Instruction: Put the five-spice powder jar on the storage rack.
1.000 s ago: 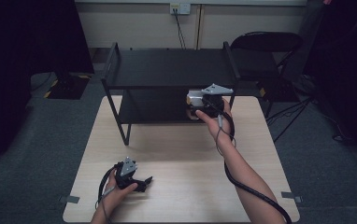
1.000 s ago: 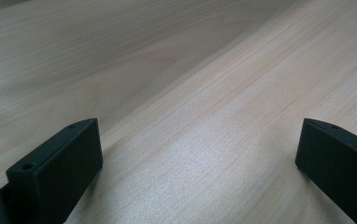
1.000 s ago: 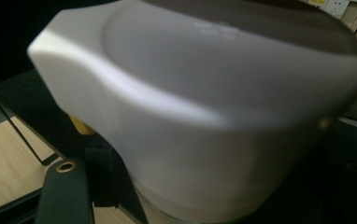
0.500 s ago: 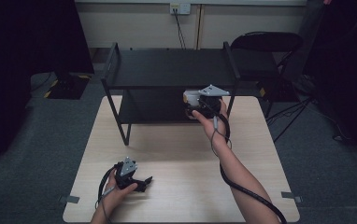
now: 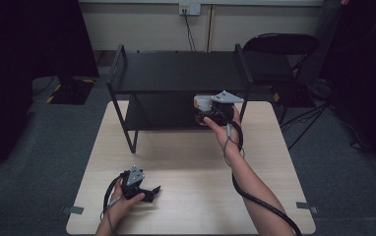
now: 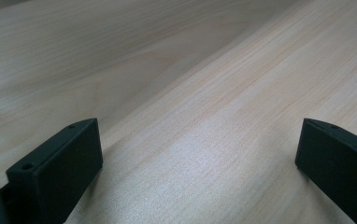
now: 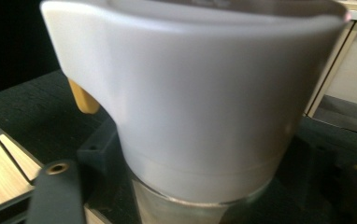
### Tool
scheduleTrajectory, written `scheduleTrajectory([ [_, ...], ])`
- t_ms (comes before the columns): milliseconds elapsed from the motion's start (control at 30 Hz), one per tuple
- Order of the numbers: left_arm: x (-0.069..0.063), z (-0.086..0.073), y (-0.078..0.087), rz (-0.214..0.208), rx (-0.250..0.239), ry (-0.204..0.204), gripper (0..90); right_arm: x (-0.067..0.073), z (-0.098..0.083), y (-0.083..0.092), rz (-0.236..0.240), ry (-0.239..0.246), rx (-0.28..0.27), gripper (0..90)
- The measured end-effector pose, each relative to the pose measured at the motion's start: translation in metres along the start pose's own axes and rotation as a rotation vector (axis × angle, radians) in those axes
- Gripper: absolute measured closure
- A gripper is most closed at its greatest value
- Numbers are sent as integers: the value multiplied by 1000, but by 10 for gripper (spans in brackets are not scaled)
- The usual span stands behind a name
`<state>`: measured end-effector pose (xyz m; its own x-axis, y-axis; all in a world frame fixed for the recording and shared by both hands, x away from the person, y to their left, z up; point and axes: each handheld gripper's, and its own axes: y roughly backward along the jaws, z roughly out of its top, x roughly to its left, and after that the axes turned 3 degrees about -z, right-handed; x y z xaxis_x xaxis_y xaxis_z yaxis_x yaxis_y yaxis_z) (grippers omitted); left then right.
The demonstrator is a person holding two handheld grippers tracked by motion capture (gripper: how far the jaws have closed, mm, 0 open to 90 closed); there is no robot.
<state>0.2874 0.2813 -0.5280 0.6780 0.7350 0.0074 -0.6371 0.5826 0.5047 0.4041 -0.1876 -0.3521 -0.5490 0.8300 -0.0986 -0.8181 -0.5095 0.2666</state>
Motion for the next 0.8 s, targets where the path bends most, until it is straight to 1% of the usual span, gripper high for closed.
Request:
scheduleTrajectory([
  [67,0,0,0,0,0,0,0,0,0,0,-2,-2,1,221],
  [100,0,0,0,0,0,0,0,1,1,0,-7,1,3,176],
  [133,0,0,0,0,0,0,0,1,1,0,-7,1,3,176],
  [200,0,0,0,0,0,0,0,3,0,0,-19,1,0,88],
  [267,0,0,0,-1,-2,2,0,1,-1,0,-8,-9,-4,19],
  [333,1,0,0,-2,-3,4,0,0,0,1,2,-9,-3,0],
  [400,1,0,0,-2,-1,2,0,-2,1,2,8,-15,2,0],
  [467,0,0,0,-2,-3,1,0,-5,1,6,24,-4,-9,0],
  [533,0,0,0,-1,0,0,0,-5,1,8,26,-4,-12,0],
  [567,0,0,0,-1,-1,0,0,-9,2,10,47,-4,-4,0],
  [733,0,0,0,0,0,-1,0,-10,0,16,55,-4,4,0],
  [767,0,0,0,0,0,-1,0,-10,-1,18,55,1,0,0],
  [800,0,0,0,0,0,-1,0,-11,-3,23,68,14,0,0],
])
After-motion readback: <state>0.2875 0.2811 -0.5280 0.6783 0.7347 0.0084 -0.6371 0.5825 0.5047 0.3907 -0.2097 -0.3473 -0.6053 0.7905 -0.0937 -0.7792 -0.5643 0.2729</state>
